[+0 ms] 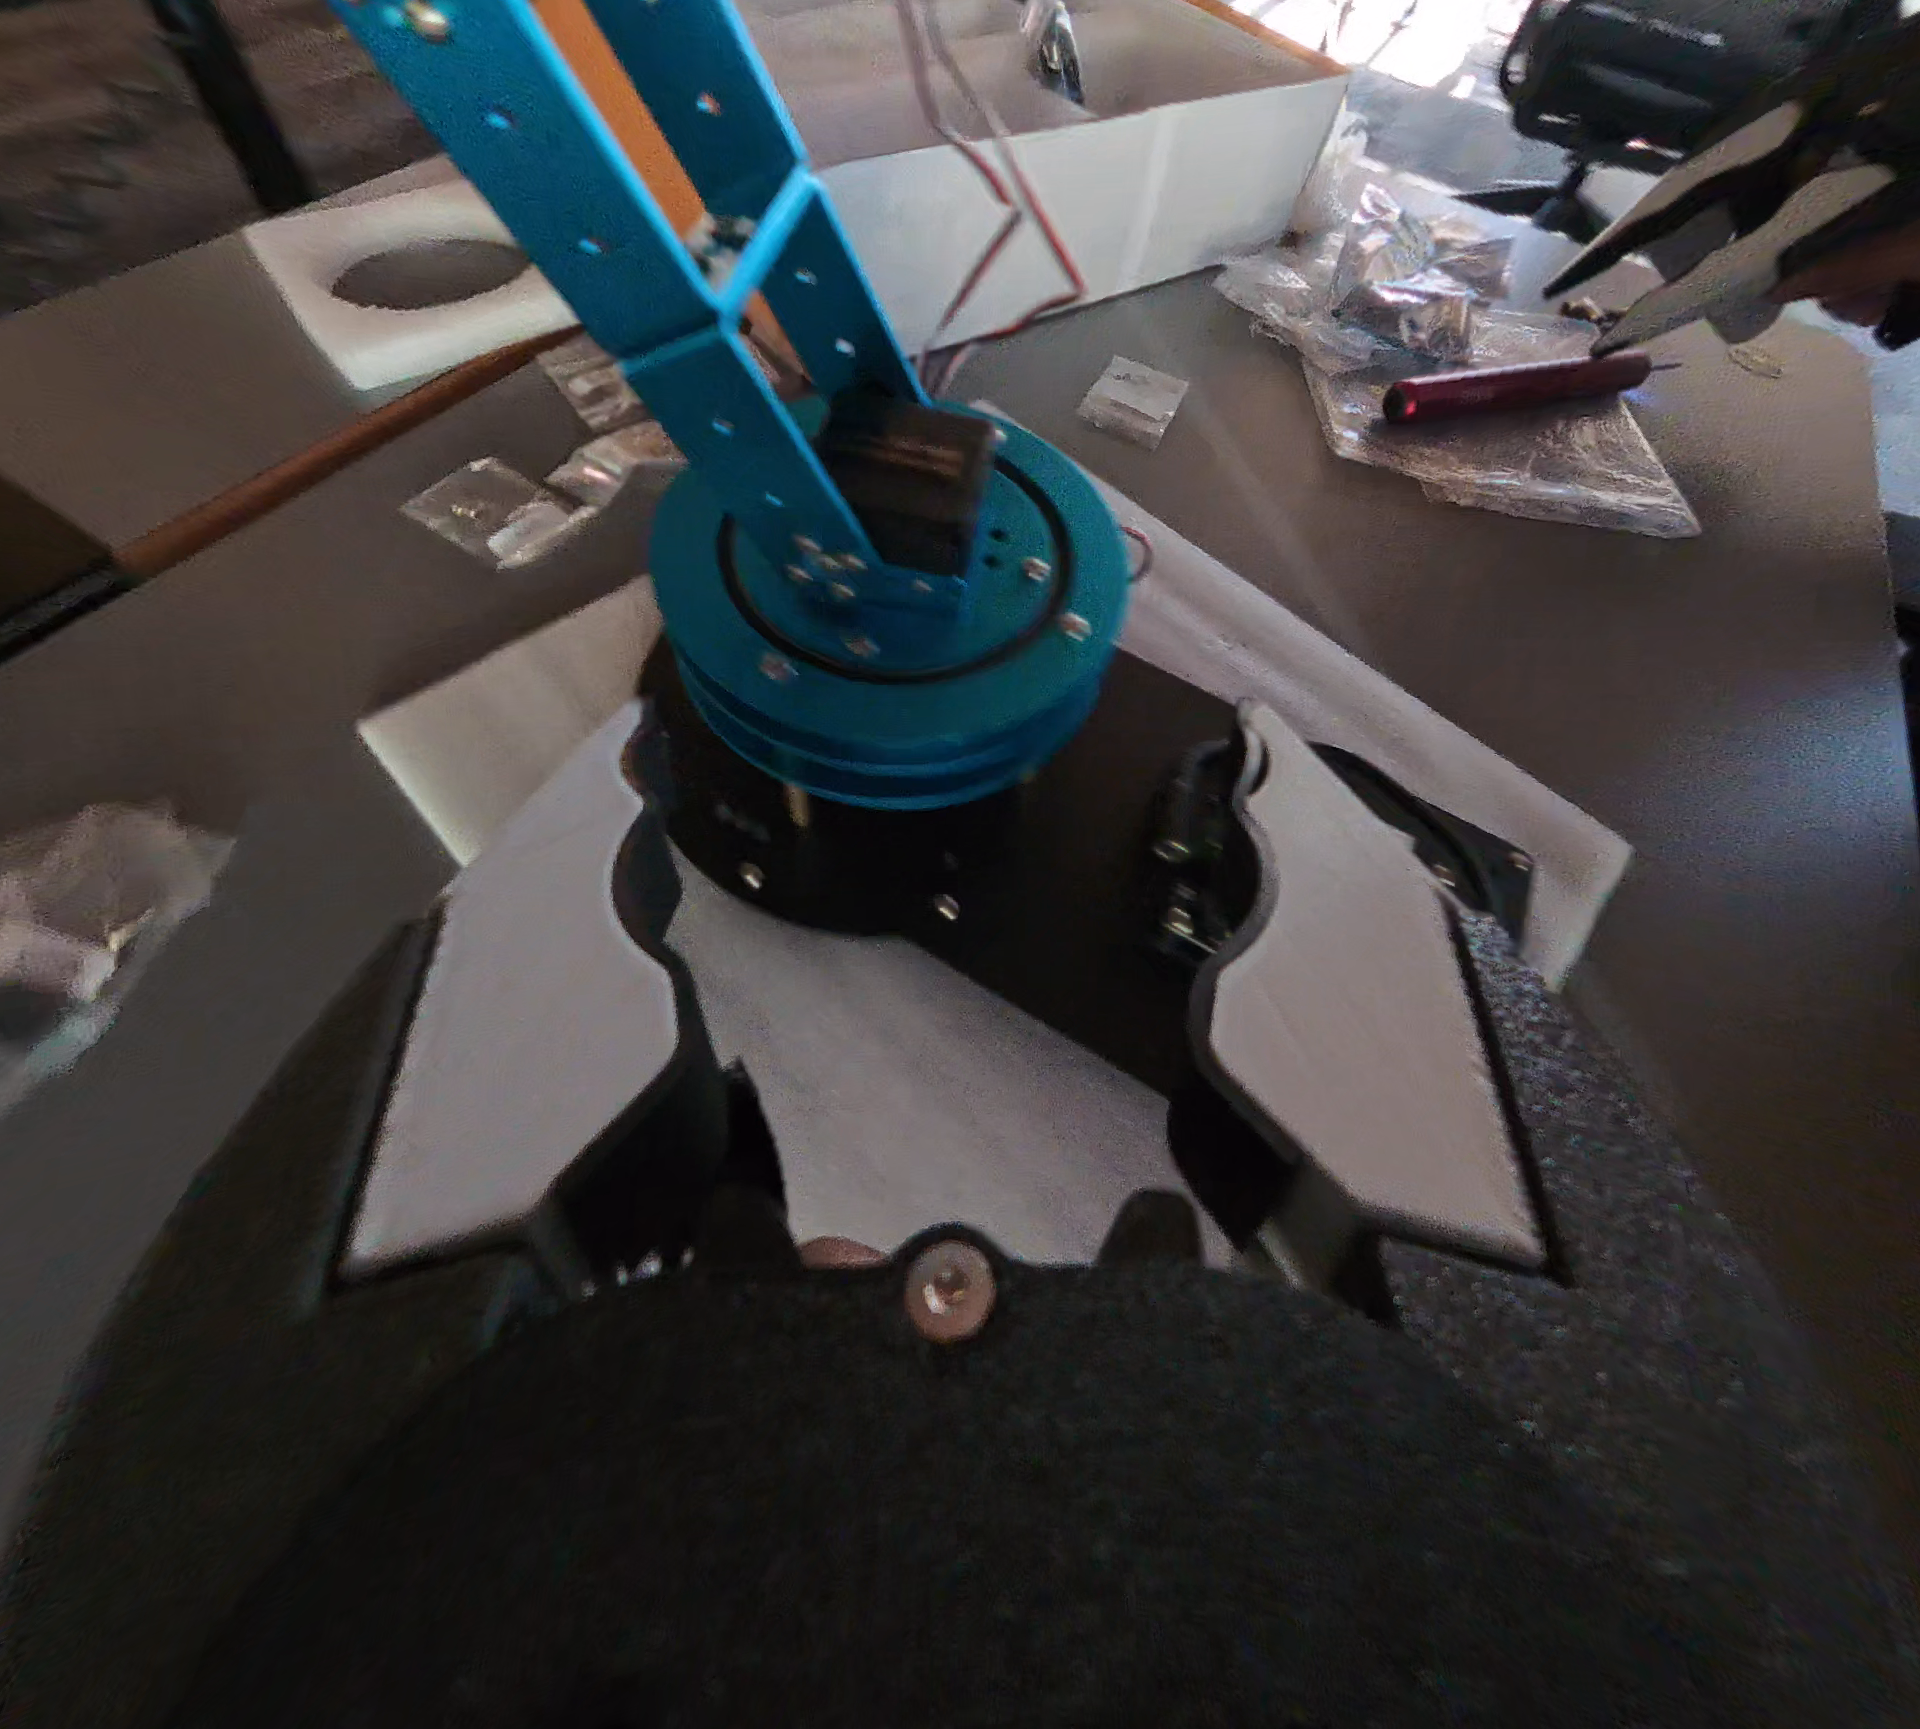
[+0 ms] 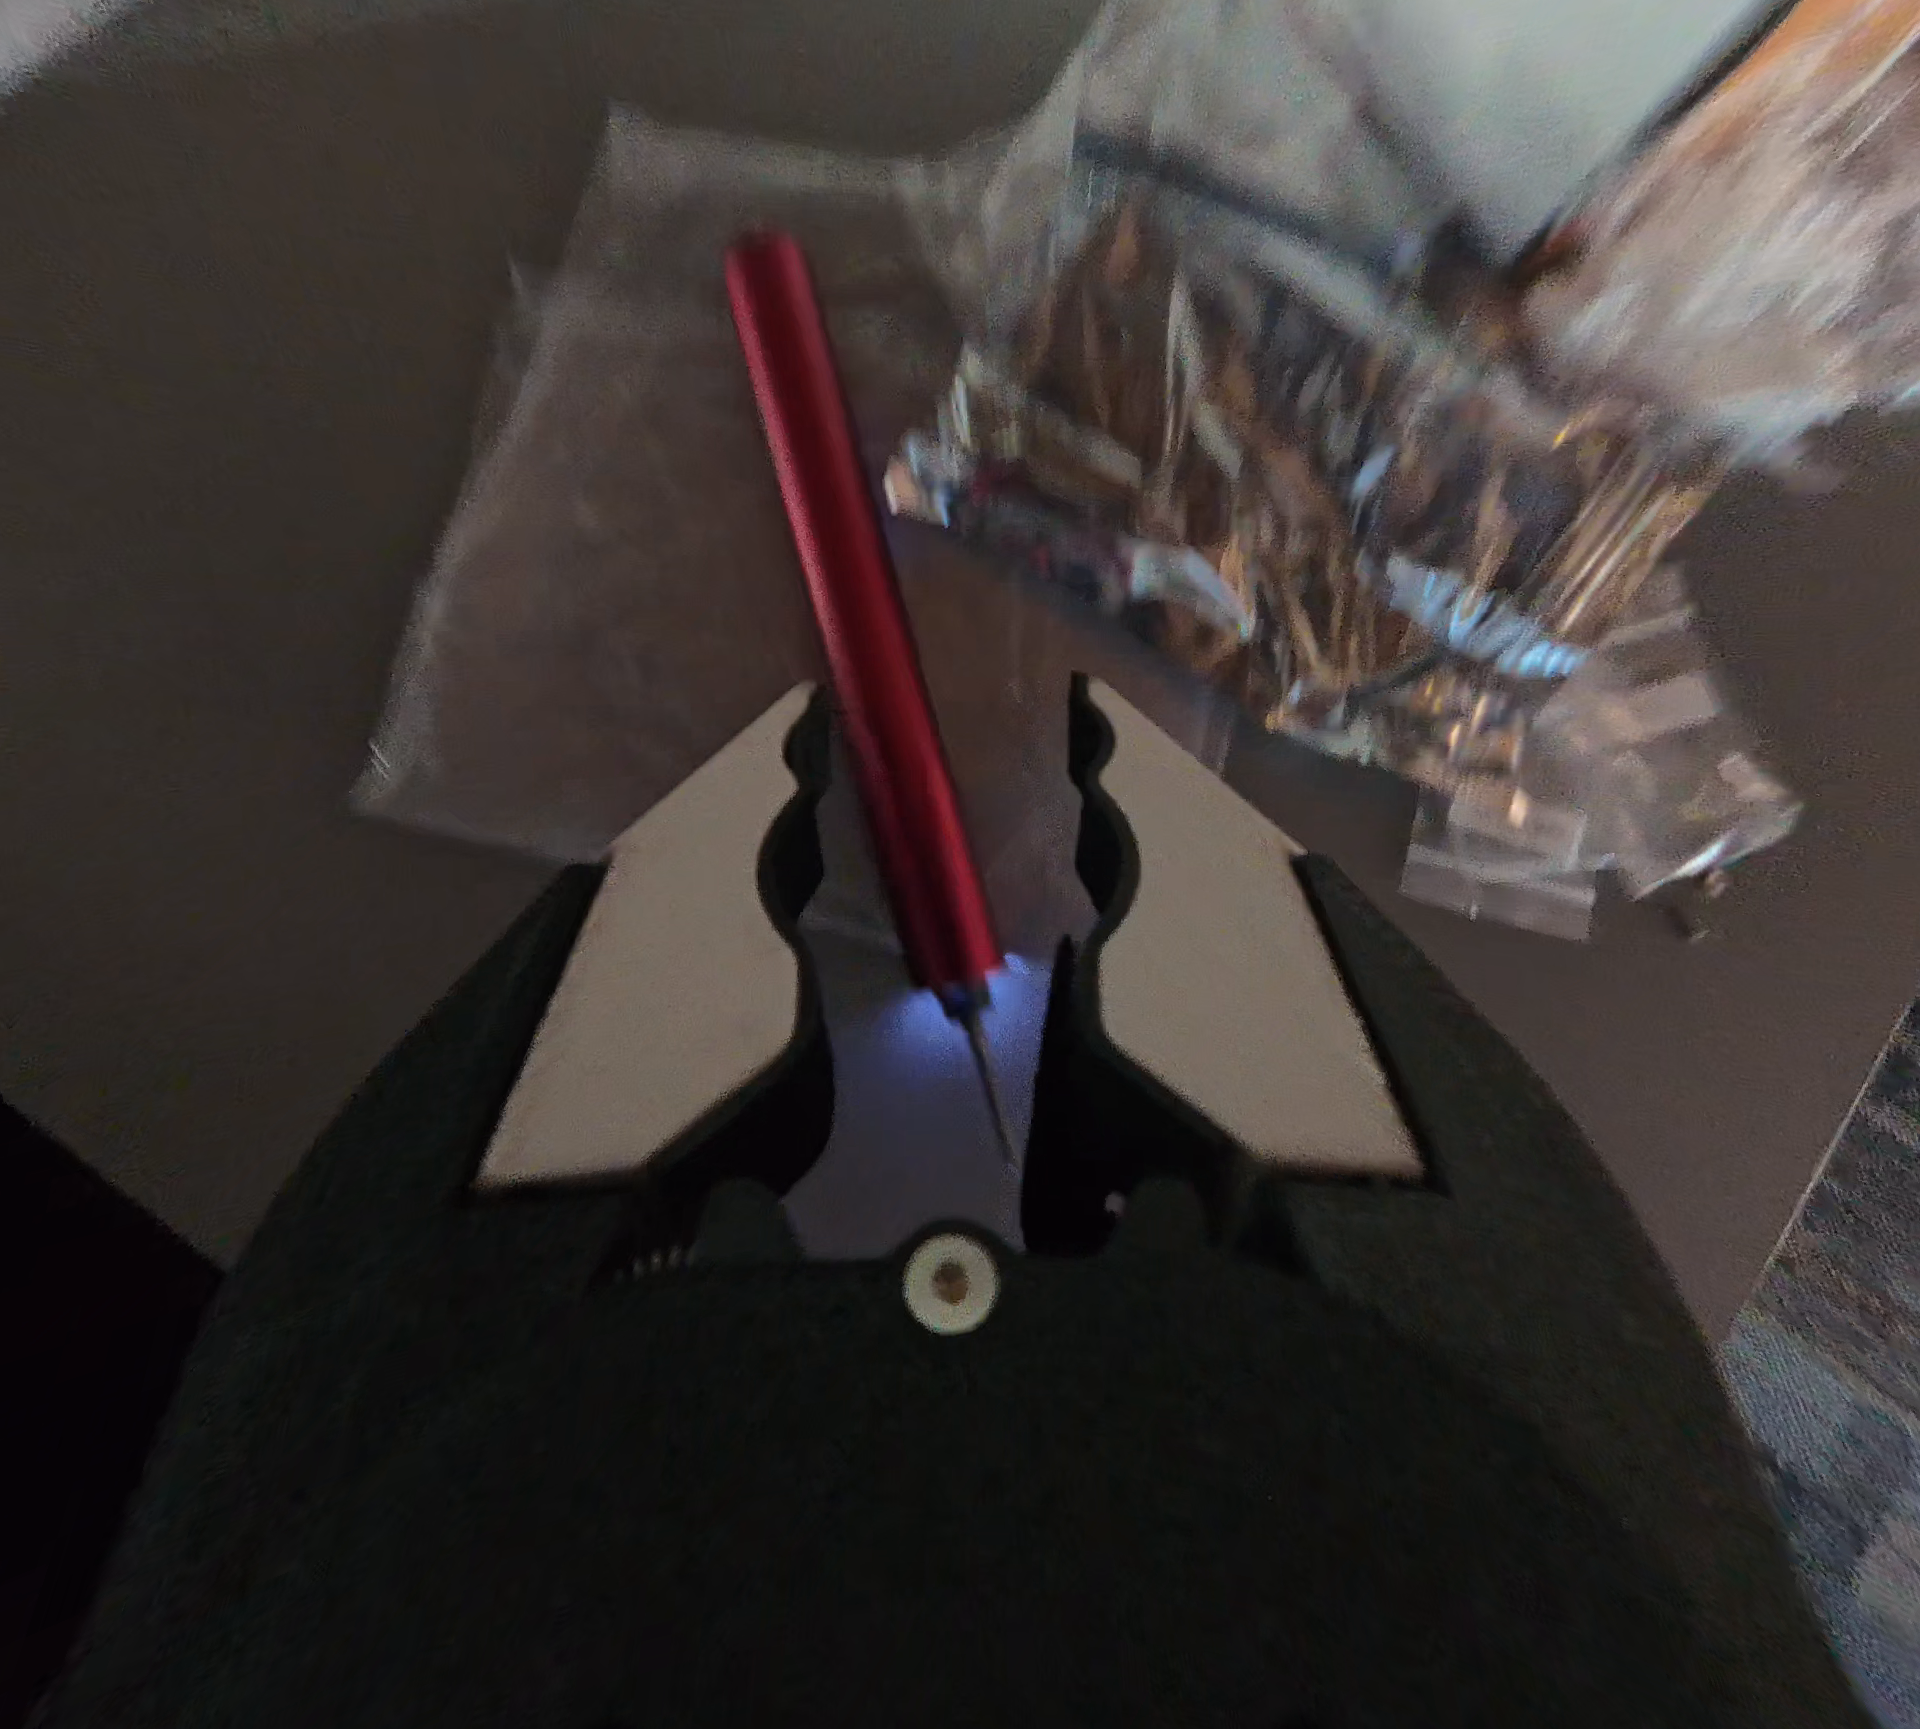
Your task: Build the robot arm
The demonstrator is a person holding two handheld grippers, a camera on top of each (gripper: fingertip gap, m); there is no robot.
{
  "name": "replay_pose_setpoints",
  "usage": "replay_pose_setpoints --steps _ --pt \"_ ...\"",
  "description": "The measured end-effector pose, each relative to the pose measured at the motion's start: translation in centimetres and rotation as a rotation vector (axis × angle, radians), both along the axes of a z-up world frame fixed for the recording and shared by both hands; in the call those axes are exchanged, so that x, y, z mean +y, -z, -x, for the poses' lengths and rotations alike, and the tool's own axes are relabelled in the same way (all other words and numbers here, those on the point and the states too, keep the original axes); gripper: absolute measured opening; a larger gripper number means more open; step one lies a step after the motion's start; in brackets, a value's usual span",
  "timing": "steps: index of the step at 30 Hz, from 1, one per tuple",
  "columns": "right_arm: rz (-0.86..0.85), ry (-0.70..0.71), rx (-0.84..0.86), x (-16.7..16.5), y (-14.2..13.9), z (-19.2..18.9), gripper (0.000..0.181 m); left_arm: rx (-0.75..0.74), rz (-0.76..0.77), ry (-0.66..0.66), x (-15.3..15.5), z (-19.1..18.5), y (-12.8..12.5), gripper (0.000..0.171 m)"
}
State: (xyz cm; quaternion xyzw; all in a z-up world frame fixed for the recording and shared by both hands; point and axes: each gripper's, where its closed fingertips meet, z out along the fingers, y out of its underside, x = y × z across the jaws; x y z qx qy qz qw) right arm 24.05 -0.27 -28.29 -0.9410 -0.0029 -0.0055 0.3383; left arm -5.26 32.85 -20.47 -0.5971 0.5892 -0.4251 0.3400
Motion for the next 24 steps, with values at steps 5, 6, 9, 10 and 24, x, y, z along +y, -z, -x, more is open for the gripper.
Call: replay_pose_setpoints --steps 5,6,9,10,24 --pt "-0.375 -0.161 0.115 10.8 -7.1 12.7 0.068 -0.140 0.106 0.136 4.1 -5.0 -3.5 0.115" --pt "-0.404 -0.181 0.168 13.1 -7.3 15.4 0.067 -0.160 0.103 0.170 4.3 -5.5 -4.1 0.108" --pt "-0.343 -0.214 0.326 18.3 -5.3 21.8 0.074 -0.125 0.137 0.251 4.2 -6.7 -3.6 0.107" --pt "-0.326 -0.227 0.367 19.1 -4.8 23.4 0.080 -0.118 0.178 0.301 3.6 -6.8 -3.3 0.108" --pt "-0.203 -0.314 -0.063 17.6 0.1 29.7 0.084 -0.145 0.217 0.345 3.0 -8.1 -2.4 0.030"
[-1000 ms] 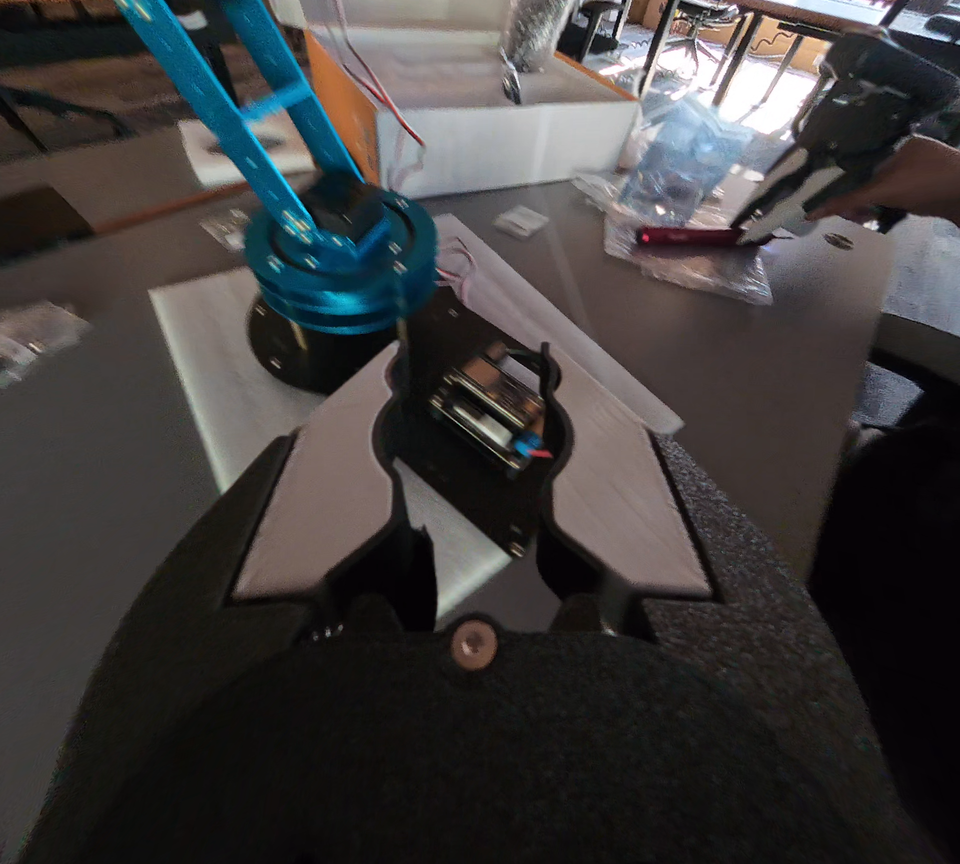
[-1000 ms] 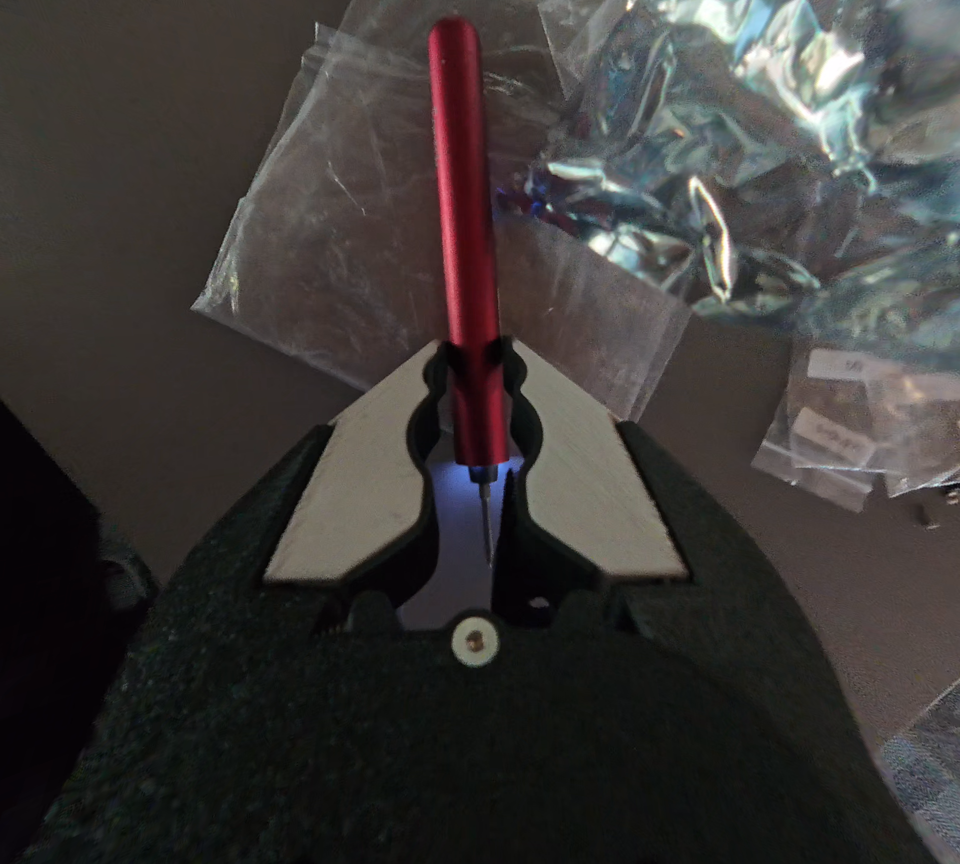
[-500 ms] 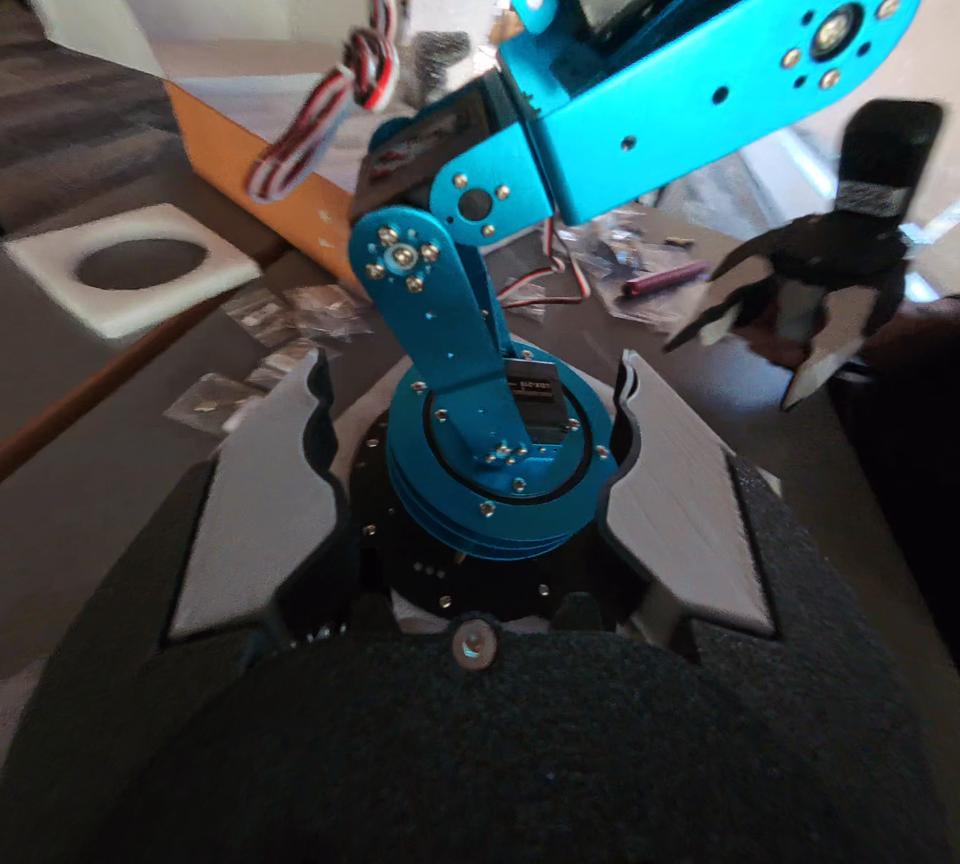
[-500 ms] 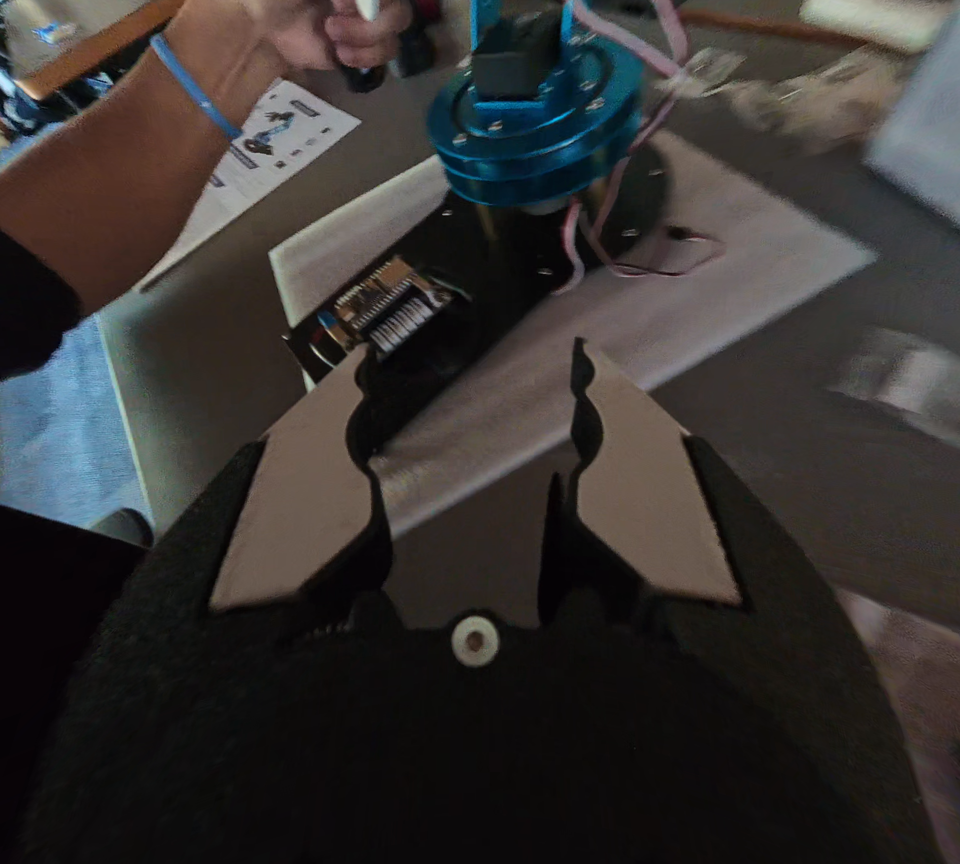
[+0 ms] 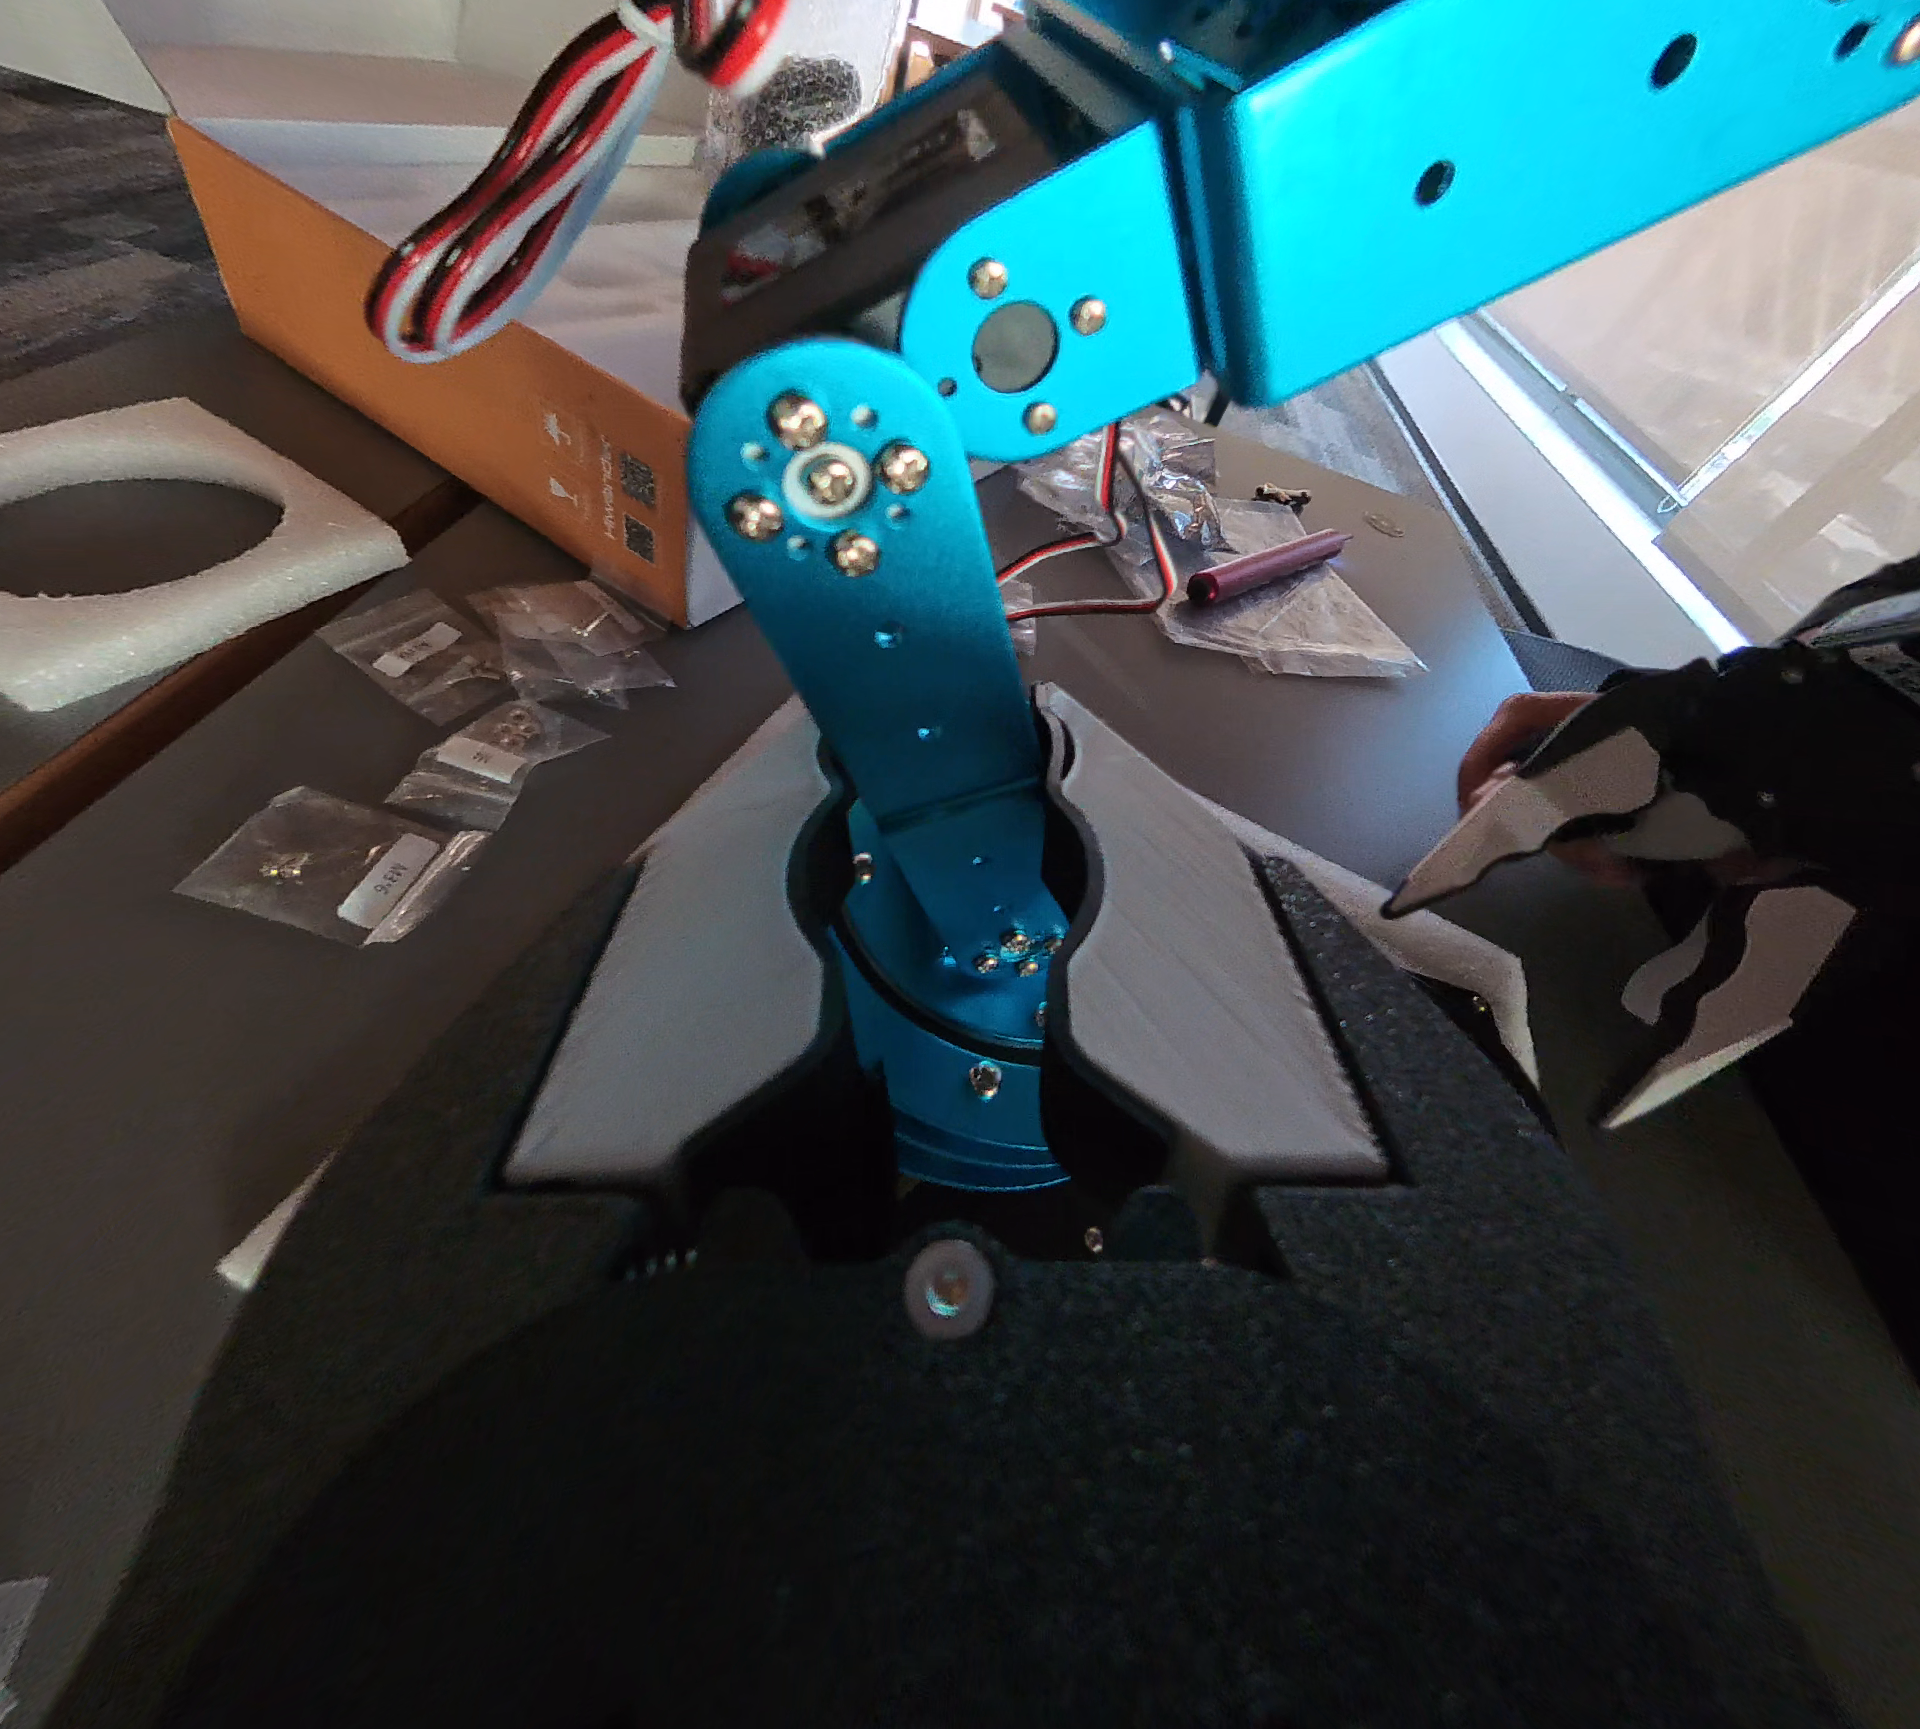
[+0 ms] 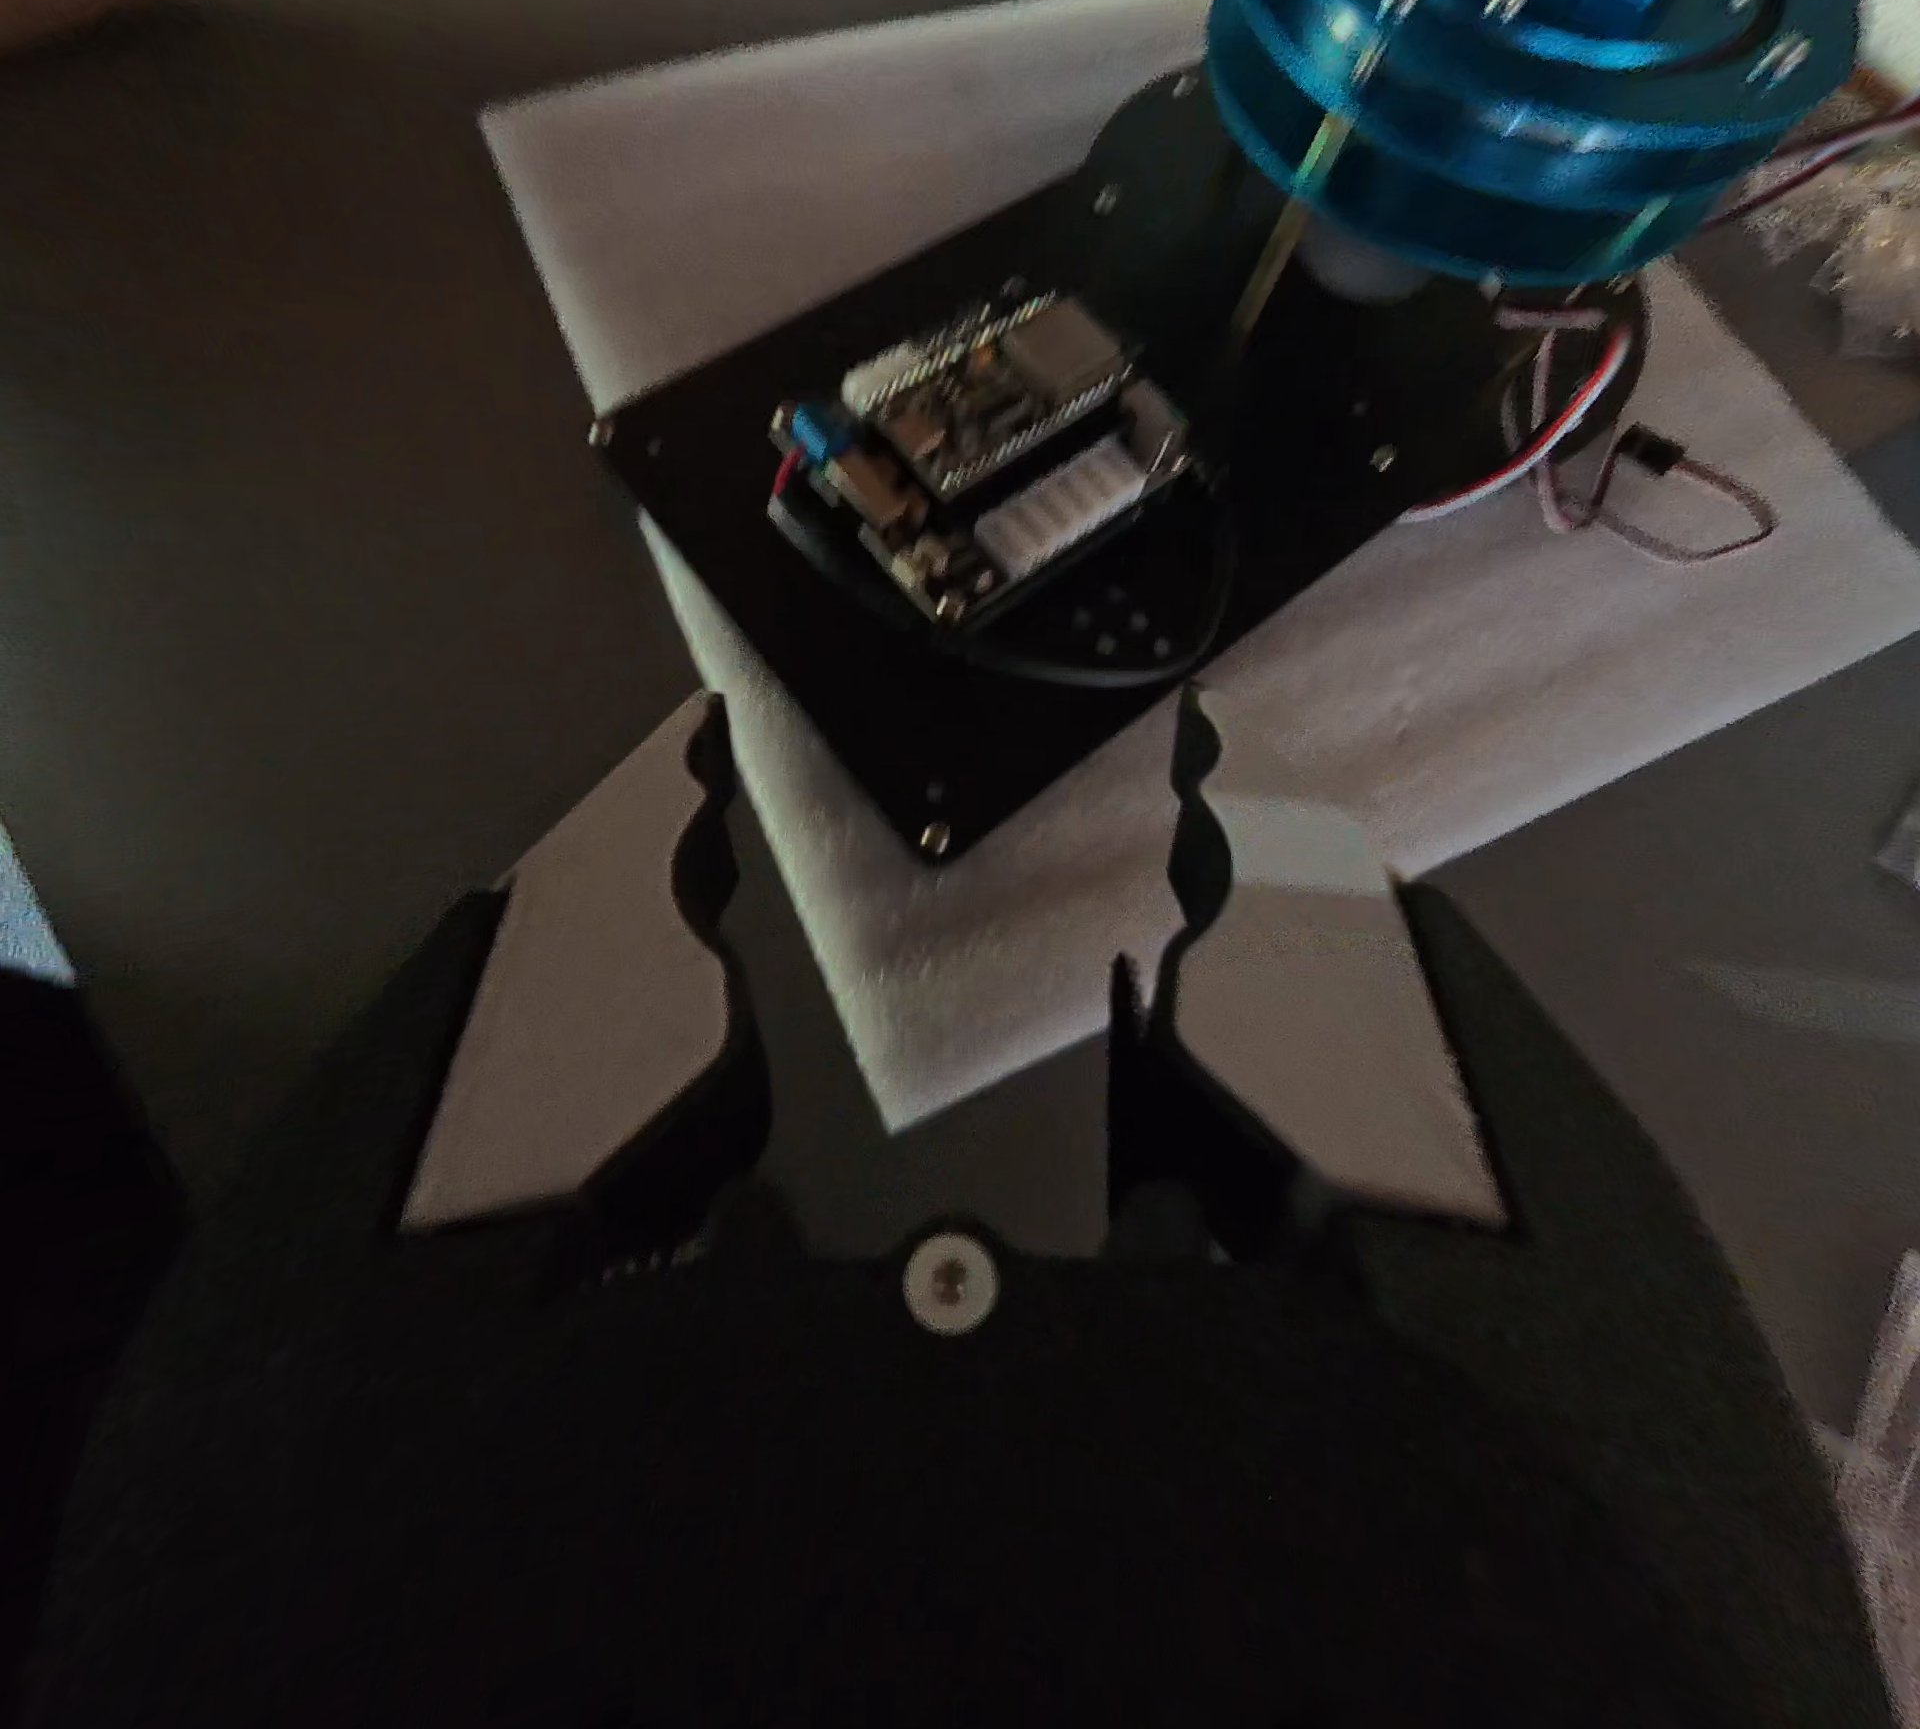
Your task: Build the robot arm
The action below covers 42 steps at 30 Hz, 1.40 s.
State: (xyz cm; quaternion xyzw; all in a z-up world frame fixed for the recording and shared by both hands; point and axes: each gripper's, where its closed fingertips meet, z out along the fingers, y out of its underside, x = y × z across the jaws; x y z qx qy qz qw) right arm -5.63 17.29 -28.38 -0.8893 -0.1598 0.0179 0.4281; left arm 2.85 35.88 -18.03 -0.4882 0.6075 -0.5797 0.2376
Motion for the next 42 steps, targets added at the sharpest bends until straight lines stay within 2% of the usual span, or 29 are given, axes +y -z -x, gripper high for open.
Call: replay_pose_setpoints --steps 2,4,8,10,14,17,20,22,25,28,30,32,33,35,36,39,42 --pt "0.032 0.006 -0.062 -1.2 0.9 -0.8 0.076 0.017 -0.026 -0.010 0.1 0.0 0.1 0.030" --pt "0.040 -0.019 -0.034 -1.3 1.0 -0.5 0.051 0.034 -0.071 -0.020 0.2 0.1 0.2 0.030" --pt "0.088 -0.032 0.095 -0.8 1.3 0.2 0.050 0.040 -0.082 -0.022 0.1 0.3 0.1 0.028" --pt "0.084 -0.037 0.070 -0.7 1.4 -0.2 0.041 0.038 -0.083 -0.022 0.1 0.3 0.1 0.029" --pt "0.060 -0.067 0.052 -0.6 1.5 0.0 0.038 0.040 -0.112 -0.027 0.0 0.7 -0.1 0.028" --pt "0.095 -0.156 0.108 -1.3 1.6 2.0 0.000 0.044 -0.154 -0.049 0.0 1.7 -0.6 0.028" --pt "0.064 -0.148 0.073 -1.3 1.2 2.0 0.000 0.026 -0.151 -0.084 -0.1 3.2 -1.6 0.027" --pt "0.023 -0.142 0.111 -1.1 -0.2 1.1 0.001 0.043 -0.194 -0.103 -0.3 4.2 -1.9 0.027" --pt "0.022 -0.116 0.249 0.4 -1.2 -1.9 0.038 0.045 -0.235 -0.139 -0.5 5.6 -2.6 0.026" --pt "0.175 -0.198 0.514 2.1 -0.5 -2.6 0.056 0.024 -0.241 -0.160 -1.0 6.6 -3.5 0.026" --pt "0.329 -0.318 0.678 1.9 -0.3 -1.3 0.056 0.016 -0.250 -0.173 -1.3 7.0 -3.9 0.025" --pt "0.398 -0.398 0.703 1.9 0.3 -0.1 0.051 0.010 -0.252 -0.179 -1.6 7.2 -4.3 0.025" --pt "0.421 -0.410 0.706 2.1 0.5 0.4 0.047 0.011 -0.252 -0.179 -1.7 7.2 -4.3 0.025" --pt "0.458 -0.400 0.686 2.8 1.0 0.4 0.022 0.018 -0.248 -0.179 -1.8 7.3 -4.3 0.025" --pt "0.479 -0.398 0.719 3.0 1.0 0.4 0.017 0.022 -0.244 -0.187 -1.7 7.3 -4.3 0.026" --pt "0.588 -0.356 0.975 3.0 0.5 0.4 0.008 0.041 -0.225 -0.215 -1.4 7.8 -4.0 0.025" --pt "0.640 -0.357 1.057 3.0 -0.4 -0.5 0.005 0.038 -0.198 -0.261 -1.2 8.6 -4.3 0.025"
